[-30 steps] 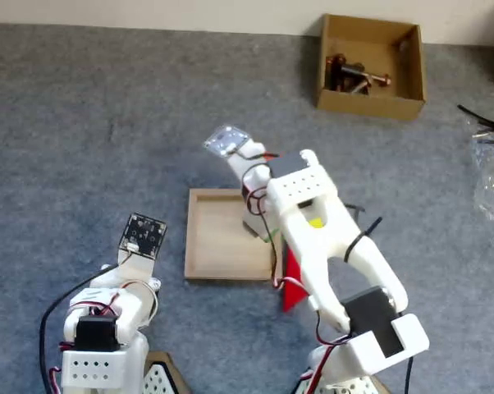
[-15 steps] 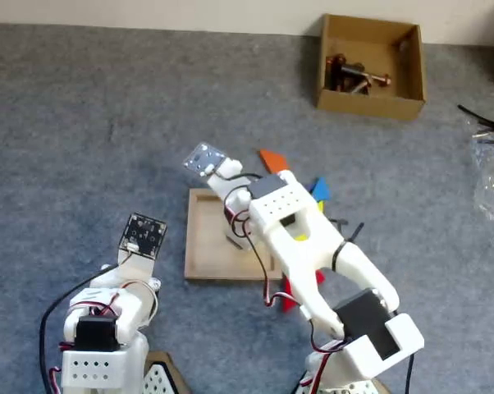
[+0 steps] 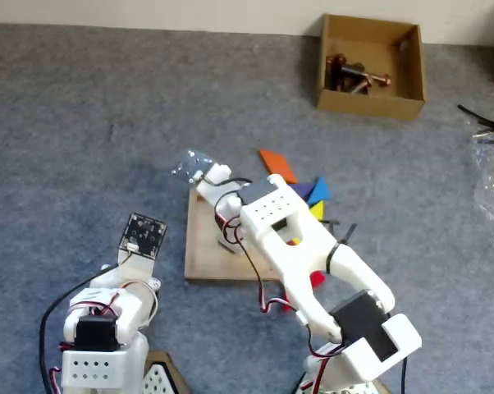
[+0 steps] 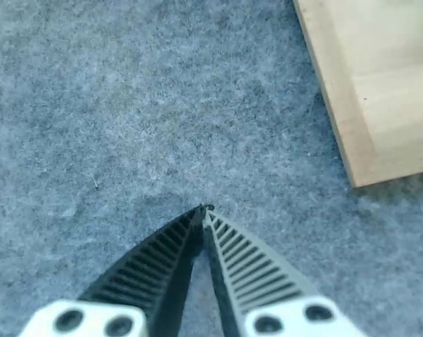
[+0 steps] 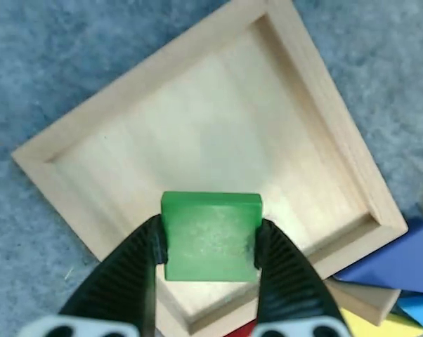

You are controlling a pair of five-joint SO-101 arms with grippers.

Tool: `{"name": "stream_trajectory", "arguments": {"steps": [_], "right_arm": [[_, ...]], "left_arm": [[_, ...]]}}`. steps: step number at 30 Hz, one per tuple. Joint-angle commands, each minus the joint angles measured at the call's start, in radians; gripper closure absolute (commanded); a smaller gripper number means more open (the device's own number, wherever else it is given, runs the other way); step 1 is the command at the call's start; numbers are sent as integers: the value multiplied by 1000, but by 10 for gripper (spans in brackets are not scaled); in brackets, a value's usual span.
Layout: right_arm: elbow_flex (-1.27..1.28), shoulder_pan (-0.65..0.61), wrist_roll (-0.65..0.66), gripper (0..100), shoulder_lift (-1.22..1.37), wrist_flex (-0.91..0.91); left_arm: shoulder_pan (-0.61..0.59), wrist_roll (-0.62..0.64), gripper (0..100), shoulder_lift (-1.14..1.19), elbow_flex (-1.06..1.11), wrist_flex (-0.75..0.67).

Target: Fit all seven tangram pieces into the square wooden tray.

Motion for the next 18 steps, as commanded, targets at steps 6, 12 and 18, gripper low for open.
{"name": "stream_trajectory", "arguments": {"steps": [6, 12, 18], "right_arm": [[-15, -13, -11, 992, -12, -153], [-15, -13, -11, 991, -12, -154], [-13, -13, -11, 991, -12, -154]], "left_arm": [[-4, 8, 995, -7, 21, 5], [-4, 8, 995, -7, 21, 5], [-4, 8, 995, -7, 21, 5]]}}
